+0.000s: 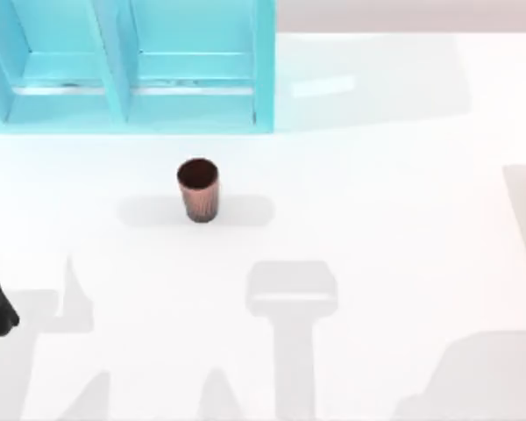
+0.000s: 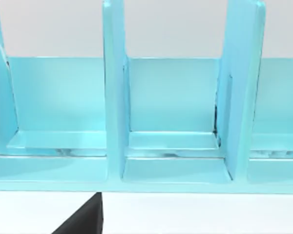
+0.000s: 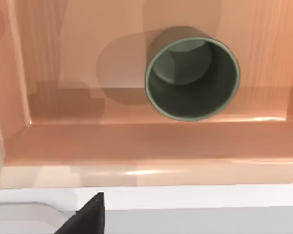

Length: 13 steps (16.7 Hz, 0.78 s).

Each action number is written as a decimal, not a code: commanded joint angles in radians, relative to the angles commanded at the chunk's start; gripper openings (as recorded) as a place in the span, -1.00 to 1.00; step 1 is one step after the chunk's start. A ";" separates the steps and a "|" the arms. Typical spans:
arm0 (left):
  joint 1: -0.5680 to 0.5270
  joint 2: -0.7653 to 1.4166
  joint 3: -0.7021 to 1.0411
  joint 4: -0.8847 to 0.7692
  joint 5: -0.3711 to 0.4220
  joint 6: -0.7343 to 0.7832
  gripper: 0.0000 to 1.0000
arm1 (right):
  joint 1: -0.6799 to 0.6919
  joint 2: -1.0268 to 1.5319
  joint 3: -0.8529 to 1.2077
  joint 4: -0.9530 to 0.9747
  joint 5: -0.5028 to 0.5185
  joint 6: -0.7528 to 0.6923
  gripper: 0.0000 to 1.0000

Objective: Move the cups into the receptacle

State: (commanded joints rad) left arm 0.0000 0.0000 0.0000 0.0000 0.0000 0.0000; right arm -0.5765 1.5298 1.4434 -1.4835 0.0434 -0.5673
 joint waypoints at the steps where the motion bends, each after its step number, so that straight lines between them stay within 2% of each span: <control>1: 0.000 0.000 0.000 0.000 0.000 0.000 1.00 | 0.001 -0.003 0.023 -0.022 0.000 0.000 1.00; 8: 0.000 0.000 0.000 0.000 0.000 0.000 1.00 | 0.014 0.007 0.052 -0.038 -0.001 0.012 1.00; 10: 0.000 0.000 0.000 0.000 0.000 0.000 1.00 | 0.068 0.057 0.104 -0.042 -0.003 0.065 1.00; 13: 0.000 0.000 0.000 0.000 0.000 0.000 1.00 | 0.227 0.191 0.261 -0.050 0.004 0.221 1.00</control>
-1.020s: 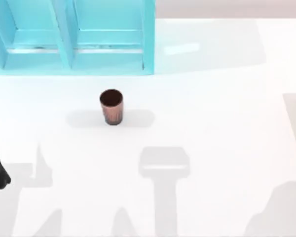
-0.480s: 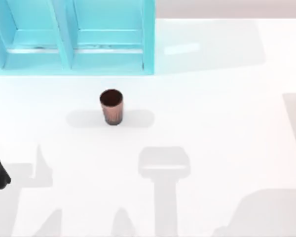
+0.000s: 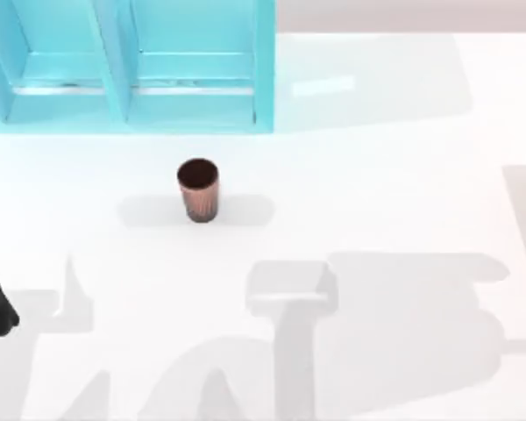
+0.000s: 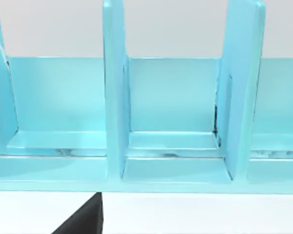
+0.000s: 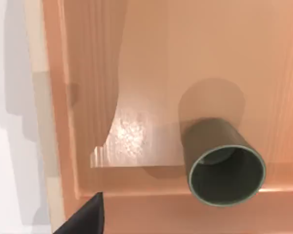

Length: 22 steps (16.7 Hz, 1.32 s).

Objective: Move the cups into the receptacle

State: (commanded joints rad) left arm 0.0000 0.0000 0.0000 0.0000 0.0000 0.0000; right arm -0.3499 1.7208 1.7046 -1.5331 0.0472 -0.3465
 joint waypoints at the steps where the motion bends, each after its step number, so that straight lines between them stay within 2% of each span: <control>1: 0.000 0.000 0.000 0.000 0.000 0.000 1.00 | 0.073 0.057 0.071 -0.002 0.006 0.070 1.00; 9: 0.000 0.000 0.000 0.000 0.000 0.000 1.00 | 0.810 0.594 0.754 -0.004 0.115 0.750 1.00; 12: 0.000 0.000 0.000 0.000 0.000 0.000 1.00 | 1.027 0.773 0.971 -0.002 0.168 0.962 1.00; 14: 0.000 0.000 0.000 0.000 0.000 0.000 1.00 | 1.122 0.866 1.080 0.002 0.205 1.065 1.00; 17: 0.000 0.000 0.000 0.000 0.000 0.000 1.00 | 1.187 0.953 1.178 0.012 0.251 1.157 1.00; 22: 0.000 0.000 0.000 0.000 0.000 0.000 1.00 | 1.194 0.970 1.198 0.015 0.263 1.176 1.00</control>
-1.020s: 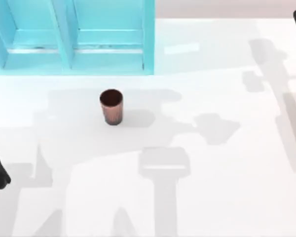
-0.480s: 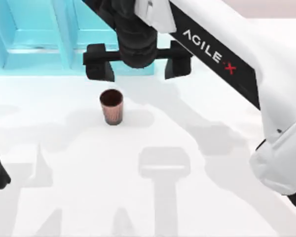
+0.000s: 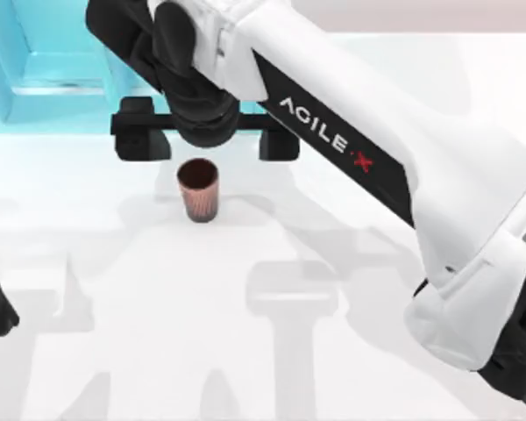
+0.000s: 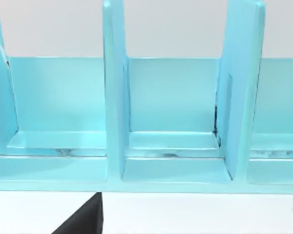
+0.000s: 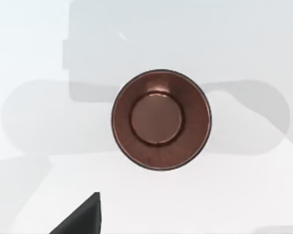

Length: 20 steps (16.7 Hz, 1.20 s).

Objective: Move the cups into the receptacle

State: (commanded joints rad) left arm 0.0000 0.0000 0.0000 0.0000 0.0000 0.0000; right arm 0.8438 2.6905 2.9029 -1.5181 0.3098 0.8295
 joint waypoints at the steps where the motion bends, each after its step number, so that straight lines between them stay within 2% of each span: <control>1: 0.000 0.000 0.000 0.000 0.000 0.000 1.00 | -0.003 0.000 -0.004 -0.001 -0.003 -0.001 1.00; 4: 0.000 0.000 0.000 0.000 0.000 0.000 1.00 | -0.007 0.039 0.037 0.001 -0.001 -0.007 1.00; 12: 0.000 0.000 0.000 0.000 0.000 0.000 1.00 | -0.050 0.338 0.340 0.011 -0.008 -0.050 1.00; 18: 0.000 0.000 0.000 0.000 0.000 0.000 1.00 | -0.055 0.367 0.370 0.013 -0.009 -0.055 1.00; 20: 0.000 0.000 0.000 0.000 0.000 0.000 1.00 | -0.055 0.367 0.370 0.013 -0.009 -0.055 0.70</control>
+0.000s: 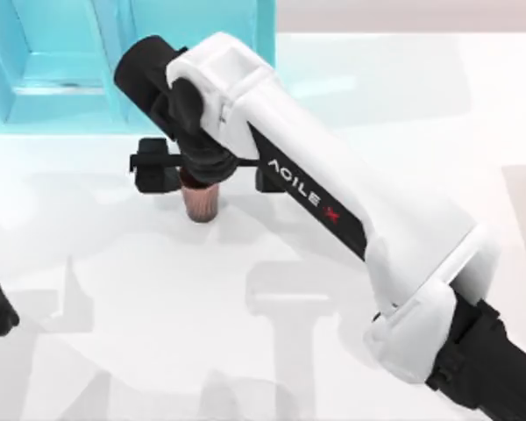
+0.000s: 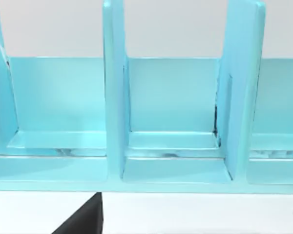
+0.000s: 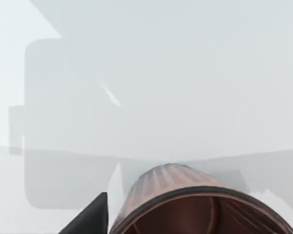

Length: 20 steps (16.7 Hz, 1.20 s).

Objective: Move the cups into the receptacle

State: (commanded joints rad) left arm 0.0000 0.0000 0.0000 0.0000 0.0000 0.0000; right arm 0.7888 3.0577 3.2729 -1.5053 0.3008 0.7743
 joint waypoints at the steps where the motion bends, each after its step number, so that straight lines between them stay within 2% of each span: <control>1: 0.000 0.000 0.000 0.000 0.000 0.000 1.00 | 0.000 0.000 0.000 0.000 0.000 0.000 0.55; 11: 0.000 0.000 0.000 0.000 0.000 0.000 1.00 | 0.000 0.000 0.000 0.000 0.000 0.000 -0.96; 20: 0.000 0.000 0.000 0.000 0.000 0.000 1.00 | 0.004 0.001 0.000 0.000 -0.001 0.002 -1.00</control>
State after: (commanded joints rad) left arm 0.0000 0.0000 0.0000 0.0000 0.0000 0.0000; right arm 0.7925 3.0587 3.2726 -1.5050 0.3002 0.7758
